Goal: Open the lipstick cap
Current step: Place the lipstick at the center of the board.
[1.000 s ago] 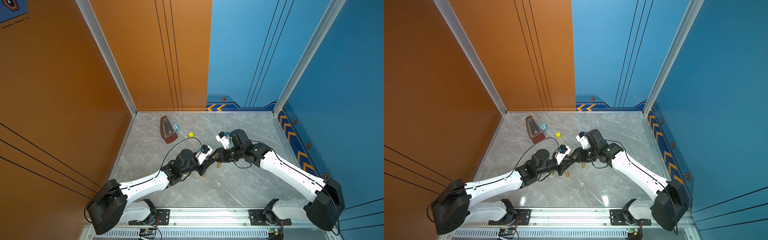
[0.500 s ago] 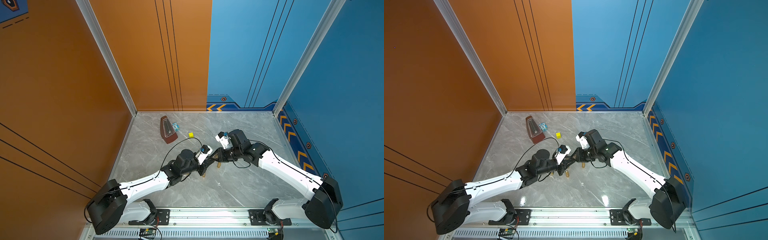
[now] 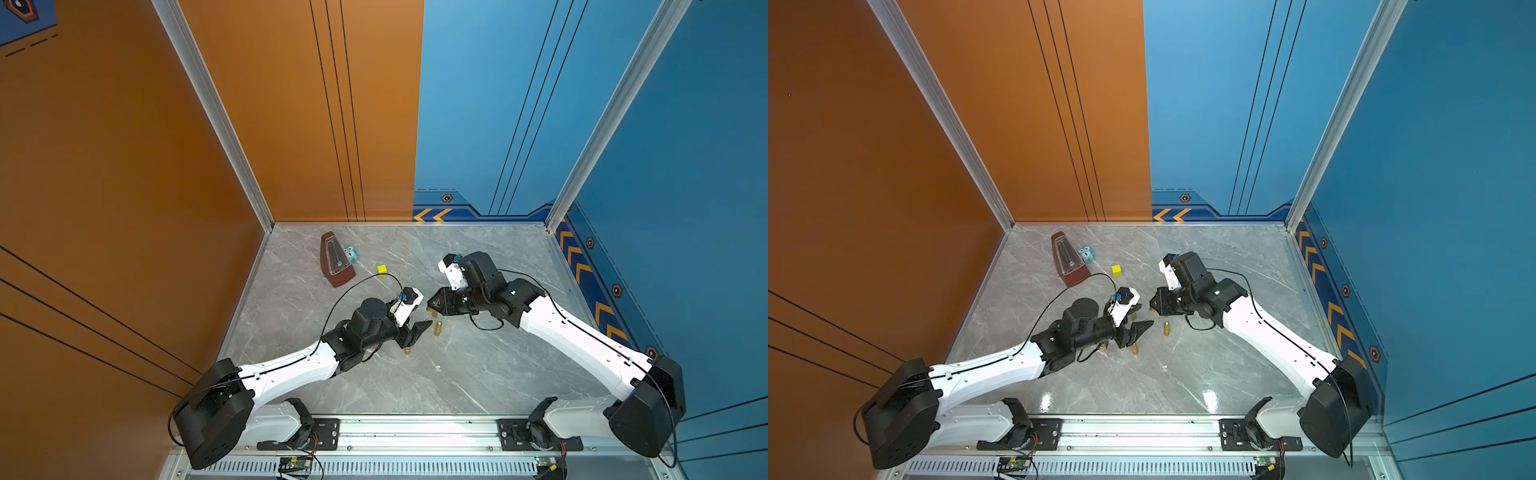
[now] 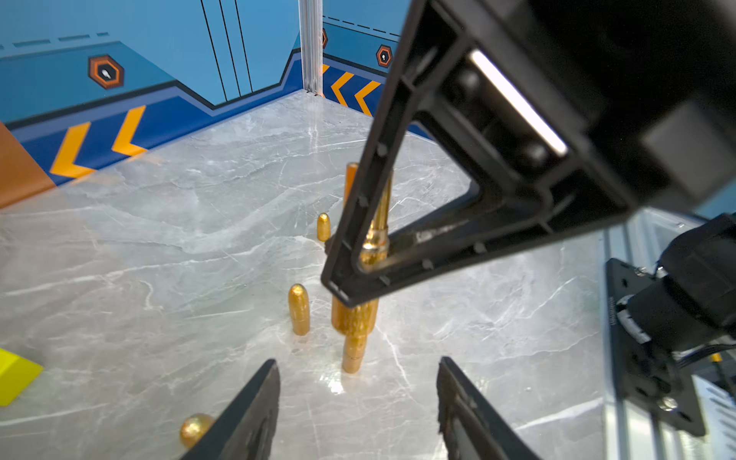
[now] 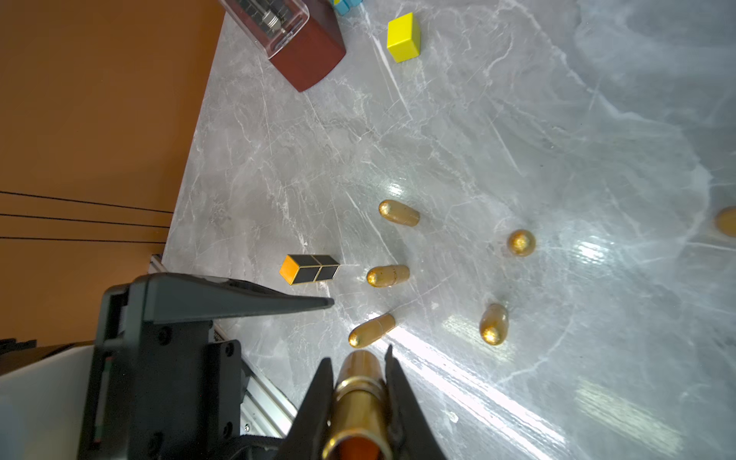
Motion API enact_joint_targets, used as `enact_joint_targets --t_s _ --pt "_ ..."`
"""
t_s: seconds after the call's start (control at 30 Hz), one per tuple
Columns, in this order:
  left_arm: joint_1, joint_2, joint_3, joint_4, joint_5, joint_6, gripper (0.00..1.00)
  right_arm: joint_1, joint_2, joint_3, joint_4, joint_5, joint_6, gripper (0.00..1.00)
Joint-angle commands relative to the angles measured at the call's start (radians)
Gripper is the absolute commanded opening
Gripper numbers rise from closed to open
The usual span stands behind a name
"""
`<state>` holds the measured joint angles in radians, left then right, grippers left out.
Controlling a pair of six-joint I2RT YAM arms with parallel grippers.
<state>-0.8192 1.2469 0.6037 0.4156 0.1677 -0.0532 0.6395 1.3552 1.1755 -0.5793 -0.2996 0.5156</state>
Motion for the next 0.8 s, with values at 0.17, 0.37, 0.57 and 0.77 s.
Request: enact_joint_targets --t_s 0.17,0.37,0.57,0.77 --pt "0.049 -0.051 -0.064 -0.001 -0.119 -0.074 0.96 -0.031 0.042 0.061 -0.085 0.342 -0.102 0.2" --pt "0.099 -0.056 -0.093 -0.001 -0.158 -0.131 0.99 -0.056 0.121 0.069 -0.058 0.46 -0.131 0.2" --pt "0.128 -0.049 -0.09 -0.001 -0.183 -0.175 0.99 -0.09 0.195 0.043 0.032 0.48 -0.147 0.2" --pt "0.143 -0.015 -0.076 0.0 -0.171 -0.179 0.99 -0.118 0.287 0.019 0.115 0.48 -0.145 0.2"
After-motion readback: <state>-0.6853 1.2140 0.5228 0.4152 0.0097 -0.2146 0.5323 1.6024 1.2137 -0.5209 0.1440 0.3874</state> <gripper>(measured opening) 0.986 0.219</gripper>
